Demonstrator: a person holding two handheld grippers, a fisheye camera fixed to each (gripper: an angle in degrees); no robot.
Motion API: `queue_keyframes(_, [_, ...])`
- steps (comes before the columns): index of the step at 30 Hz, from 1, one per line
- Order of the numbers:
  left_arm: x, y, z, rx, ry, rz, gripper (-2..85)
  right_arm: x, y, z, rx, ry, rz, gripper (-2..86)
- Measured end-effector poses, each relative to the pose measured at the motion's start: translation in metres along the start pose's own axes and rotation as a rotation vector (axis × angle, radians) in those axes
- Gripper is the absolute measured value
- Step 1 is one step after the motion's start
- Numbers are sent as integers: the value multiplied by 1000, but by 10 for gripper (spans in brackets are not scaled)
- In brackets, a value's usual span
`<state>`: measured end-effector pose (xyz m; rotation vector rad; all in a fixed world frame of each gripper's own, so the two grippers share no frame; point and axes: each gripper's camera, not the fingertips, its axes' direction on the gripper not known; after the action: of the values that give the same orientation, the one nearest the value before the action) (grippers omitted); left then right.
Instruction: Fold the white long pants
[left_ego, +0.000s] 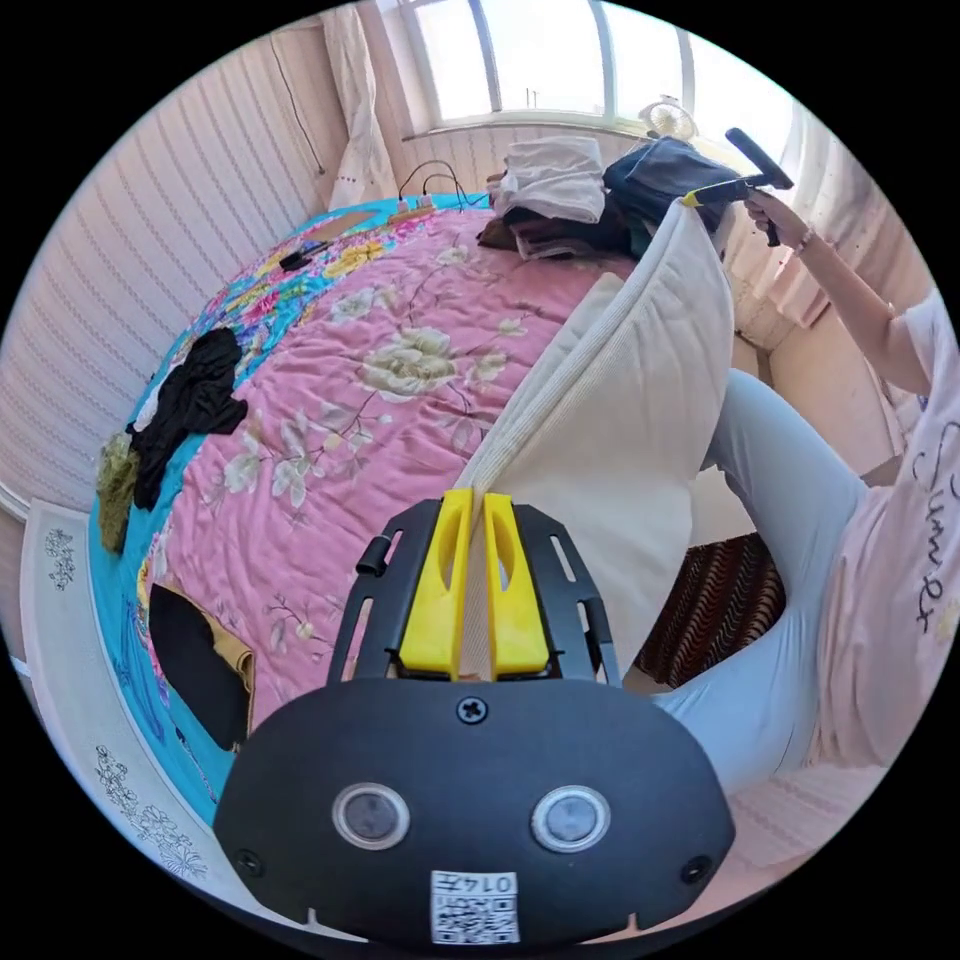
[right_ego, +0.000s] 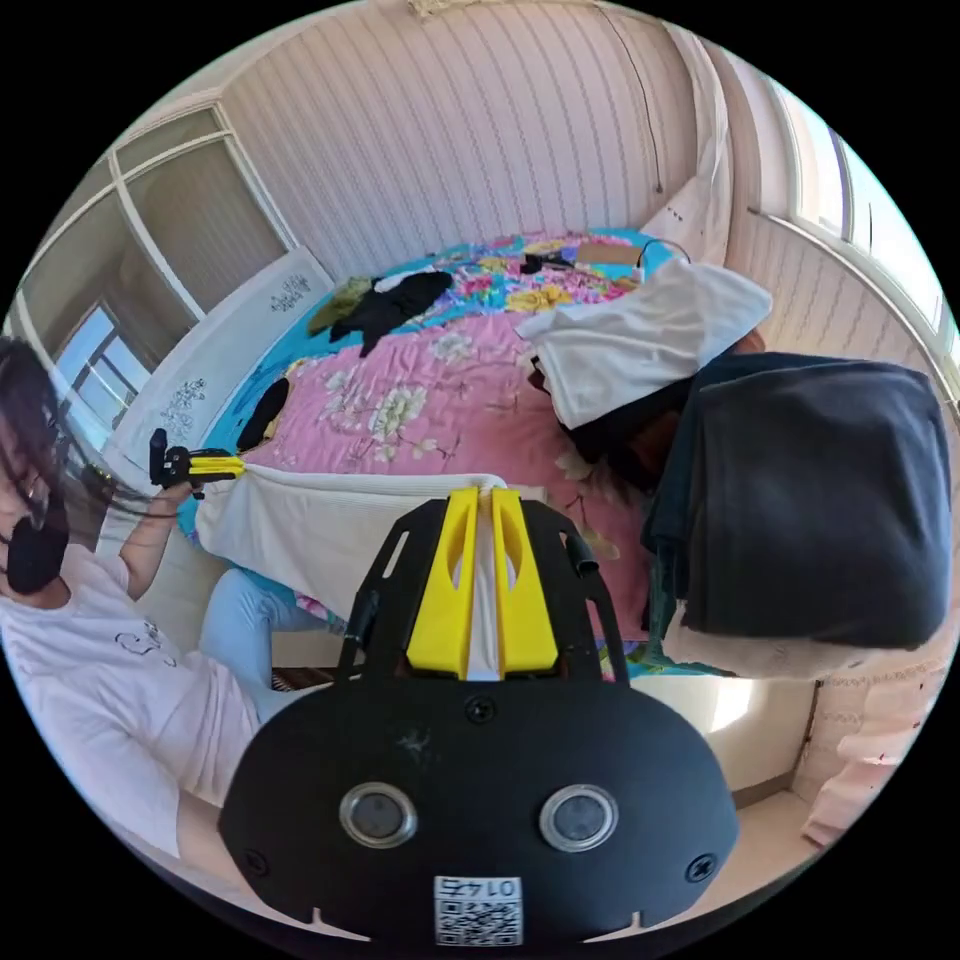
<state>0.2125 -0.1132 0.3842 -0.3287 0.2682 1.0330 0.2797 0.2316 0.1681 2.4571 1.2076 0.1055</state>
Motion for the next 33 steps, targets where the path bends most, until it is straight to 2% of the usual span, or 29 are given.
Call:
queue_keyframes(5, [-35, -10, 87, -240, 84, -103, 8, 35, -56, 137, -293, 65, 136, 19])
queue_keyframes(8, [-43, -4, 95, -257, 109, -147, 17, 30, -71, 178, -357, 187, 135, 25])
queue_keyframes(11, [-40, 10, 81, -225, 77, -141, 46, 22, -80, 177, -328, 196, 128, 36])
queue_keyframes(14, [-39, 23, 59, -180, 27, -153, 61, 6, -73, 146, -213, 177, 124, 52])
queue_keyframes(16, [-35, 41, 23, -91, -44, -188, 57, -9, -60, 125, -169, 172, 111, 56])
queue_keyframes(21, [-8, 97, -49, 86, -134, -274, 42, -84, -15, 105, -162, 132, 11, 31])
queue_keyframes(24, [19, 139, -68, 49, -189, -328, 8, -133, -8, 124, -218, 84, -50, 19])
queue_keyframes(26, [32, 166, -72, 22, -162, -382, -3, -160, -14, 138, -241, 29, -80, 13])
queue_keyframes(28, [44, 198, -74, 22, -35, -478, -8, -190, -27, 151, -257, -77, -113, 7])
queue_keyframes(30, [56, 211, -75, 47, 21, -516, -9, -246, -51, 172, -287, -217, -233, 1])
queue_keyframes(33, [74, 214, -67, 54, 34, -507, -10, -333, -80, 201, -318, -207, -458, -2])
